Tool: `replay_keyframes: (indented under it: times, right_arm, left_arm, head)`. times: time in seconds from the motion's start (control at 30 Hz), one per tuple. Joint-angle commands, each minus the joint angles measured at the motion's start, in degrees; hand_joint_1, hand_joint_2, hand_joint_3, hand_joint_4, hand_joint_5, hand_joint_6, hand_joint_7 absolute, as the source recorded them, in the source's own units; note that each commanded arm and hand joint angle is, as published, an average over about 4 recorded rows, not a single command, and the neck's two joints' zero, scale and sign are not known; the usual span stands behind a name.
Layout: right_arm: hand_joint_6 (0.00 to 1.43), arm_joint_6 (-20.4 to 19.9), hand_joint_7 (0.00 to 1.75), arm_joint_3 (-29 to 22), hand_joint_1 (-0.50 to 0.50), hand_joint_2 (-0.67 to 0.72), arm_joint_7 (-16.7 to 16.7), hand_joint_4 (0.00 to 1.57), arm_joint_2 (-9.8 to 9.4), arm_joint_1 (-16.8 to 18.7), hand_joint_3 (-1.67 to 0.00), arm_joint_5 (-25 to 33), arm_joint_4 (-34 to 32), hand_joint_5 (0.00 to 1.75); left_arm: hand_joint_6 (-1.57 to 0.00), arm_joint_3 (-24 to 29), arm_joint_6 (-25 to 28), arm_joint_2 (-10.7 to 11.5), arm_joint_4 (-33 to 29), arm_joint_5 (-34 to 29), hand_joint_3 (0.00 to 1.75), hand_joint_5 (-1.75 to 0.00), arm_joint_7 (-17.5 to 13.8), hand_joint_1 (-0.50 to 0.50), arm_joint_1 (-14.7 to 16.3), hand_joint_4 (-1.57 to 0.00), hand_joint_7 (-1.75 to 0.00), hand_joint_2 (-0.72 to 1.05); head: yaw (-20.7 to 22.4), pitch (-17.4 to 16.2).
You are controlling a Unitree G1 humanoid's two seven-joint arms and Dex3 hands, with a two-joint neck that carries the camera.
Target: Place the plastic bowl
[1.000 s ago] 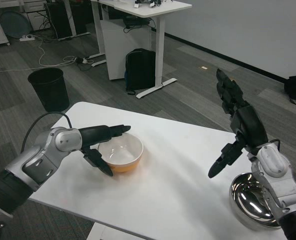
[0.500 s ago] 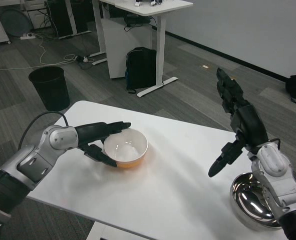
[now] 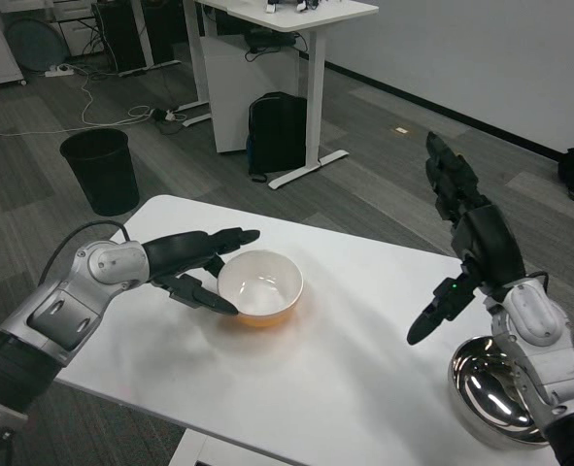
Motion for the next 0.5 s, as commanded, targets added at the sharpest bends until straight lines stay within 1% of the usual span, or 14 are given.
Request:
replay_keyframes:
  times: [0.03,0.17,0.33,0.4,0.5]
  right_arm:
    - [0.00,-0.9,0.00,0.3,-0.42,0.42,0.1,0.00,-0.09,-0.2,0.00,0.5,0.4,0.00]
    - [0.00,-0.9,0.00,0.4,-0.42,0.41,0.1,0.00,-0.09,-0.2,0.00,0.5,0.4,0.00]
    - [0.00,-0.9,0.00,0.4,-0.42,0.41,0.1,0.00,-0.09,-0.2,0.00,0.5,0.4,0.00]
    - [0.00,-0.9,0.00,0.4,-0.42,0.41,0.1,0.00,-0.09,-0.3,0.00,0.5,0.4,0.00]
    - [0.00,-1.1,0.00,0.4,-0.42,0.41,0.1,0.00,-0.09,-0.3,0.00,0.7,0.4,0.00]
  left_arm:
    - [0.00,1.5,0.9,-0.3,-1.2,-0.3,0.00,-1.13,-0.9,-0.50,1.0,0.00,0.00,0.96]
    - [0.00,3.8,0.9,-0.7,-2.5,0.6,0.00,-1.13,-0.9,-0.50,1.5,0.00,0.00,0.96]
    - [0.00,8.4,0.9,-1.7,-5.5,2.0,0.00,-1.13,-0.9,-0.50,2.0,0.00,0.00,0.96]
    - [0.00,10.5,0.9,-2.1,-6.9,2.0,0.00,-1.13,-0.9,-0.50,2.0,0.00,0.00,0.96]
    - [0.00,14.7,0.8,-3.2,-9.3,1.6,0.02,-1.13,-0.9,-0.50,2.0,0.00,0.00,0.96]
  head:
    - [0.1,0.0]
    - [0.1,0.0]
    - [0.2,0.9]
    - [0.1,1.2]
    - [-0.3,2.1]
